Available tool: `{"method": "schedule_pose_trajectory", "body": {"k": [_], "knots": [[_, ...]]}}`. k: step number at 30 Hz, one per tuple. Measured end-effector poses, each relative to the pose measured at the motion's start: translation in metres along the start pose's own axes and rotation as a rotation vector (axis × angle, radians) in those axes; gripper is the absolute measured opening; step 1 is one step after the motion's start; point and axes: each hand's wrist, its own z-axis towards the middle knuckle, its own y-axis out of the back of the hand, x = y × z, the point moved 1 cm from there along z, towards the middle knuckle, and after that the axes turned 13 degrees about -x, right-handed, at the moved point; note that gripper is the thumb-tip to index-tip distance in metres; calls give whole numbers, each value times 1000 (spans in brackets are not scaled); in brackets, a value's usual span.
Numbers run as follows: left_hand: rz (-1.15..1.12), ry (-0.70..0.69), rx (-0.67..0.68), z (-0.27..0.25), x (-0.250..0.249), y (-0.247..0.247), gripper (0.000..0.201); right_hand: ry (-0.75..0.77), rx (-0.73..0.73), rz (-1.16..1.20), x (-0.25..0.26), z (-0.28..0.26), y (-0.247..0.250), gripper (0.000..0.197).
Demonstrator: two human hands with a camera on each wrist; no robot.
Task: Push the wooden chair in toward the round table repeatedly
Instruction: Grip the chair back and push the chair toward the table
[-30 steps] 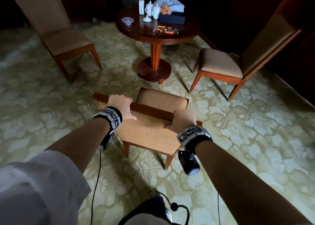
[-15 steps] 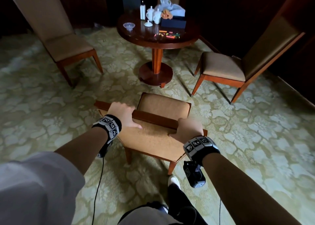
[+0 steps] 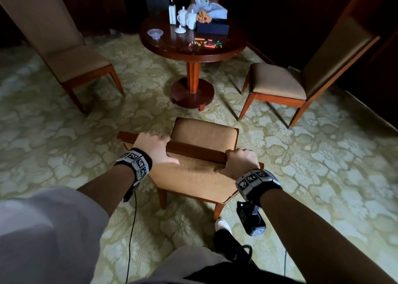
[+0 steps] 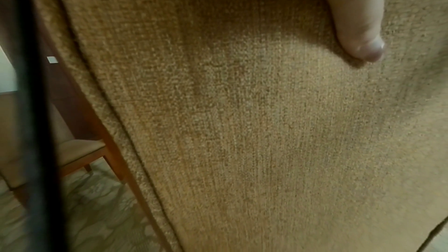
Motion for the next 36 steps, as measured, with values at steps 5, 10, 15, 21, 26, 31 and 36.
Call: {"method": "schedule_pose_trajectory", "body": {"k": [5,10,15,21,26,31,36], "knots": [[-5,15,3,10,1,-2,90,15,-16,-34,-3,15,0,53],[-22,29,9,33,-3,-7,89,18,-9,-53,-18,39,1,54],[-15,38,0,62,-11,-10,88,21,8,-80,-41,67,0,55],[-30,69,-13,95,-32,-11,89,20,11,-79,-77,102,-3,50],[-37,92,4,125,-58,-9,84,9,14,-99,-113,127,-7,49],[6,111,-7,141,-66,-12,84,39,10,-122,-129,142,-12,53],[41,139,0,141,-71,-12,86,138,-48,-168,-133,140,-16,56]]}}
